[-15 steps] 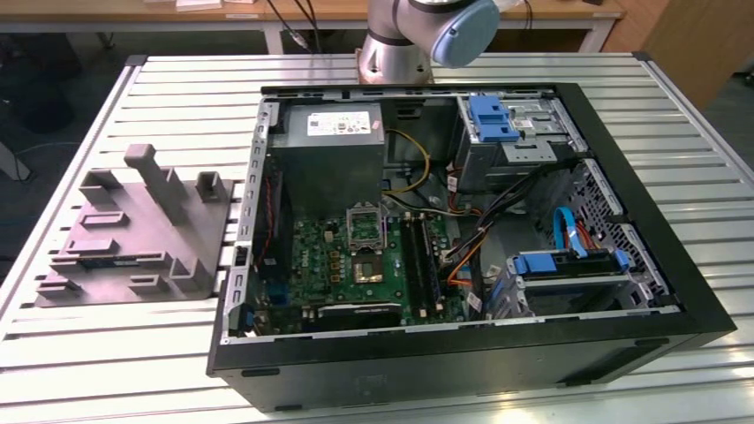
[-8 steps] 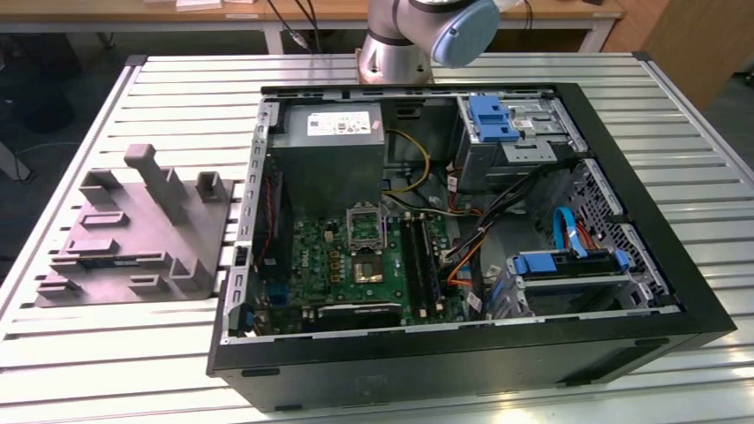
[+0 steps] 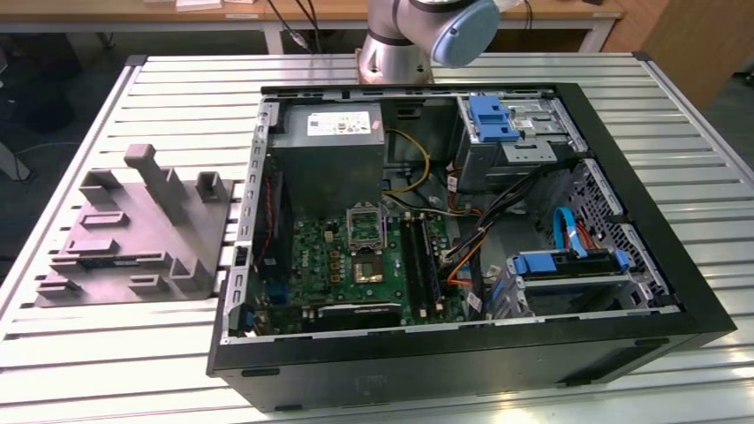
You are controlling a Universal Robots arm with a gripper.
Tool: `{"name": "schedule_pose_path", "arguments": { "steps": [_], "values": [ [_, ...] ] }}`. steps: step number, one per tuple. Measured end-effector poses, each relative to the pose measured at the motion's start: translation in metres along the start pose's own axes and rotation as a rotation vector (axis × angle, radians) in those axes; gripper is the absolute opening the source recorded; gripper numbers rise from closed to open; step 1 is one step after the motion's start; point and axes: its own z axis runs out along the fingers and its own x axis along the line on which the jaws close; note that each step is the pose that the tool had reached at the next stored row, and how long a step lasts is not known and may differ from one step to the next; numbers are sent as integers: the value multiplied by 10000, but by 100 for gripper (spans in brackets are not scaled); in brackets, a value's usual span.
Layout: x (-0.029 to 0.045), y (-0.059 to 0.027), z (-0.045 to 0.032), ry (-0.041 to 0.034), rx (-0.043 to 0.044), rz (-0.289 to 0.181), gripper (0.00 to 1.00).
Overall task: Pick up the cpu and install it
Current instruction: 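Pick up the cpu and move it towards the insertion slot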
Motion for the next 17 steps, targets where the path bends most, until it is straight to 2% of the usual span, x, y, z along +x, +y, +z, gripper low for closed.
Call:
{"name": "schedule_pose_path", "arguments": {
  "steps": [17],
  "values": [
    [-50,2,2,-1,-1,0,47]
  ]
}}
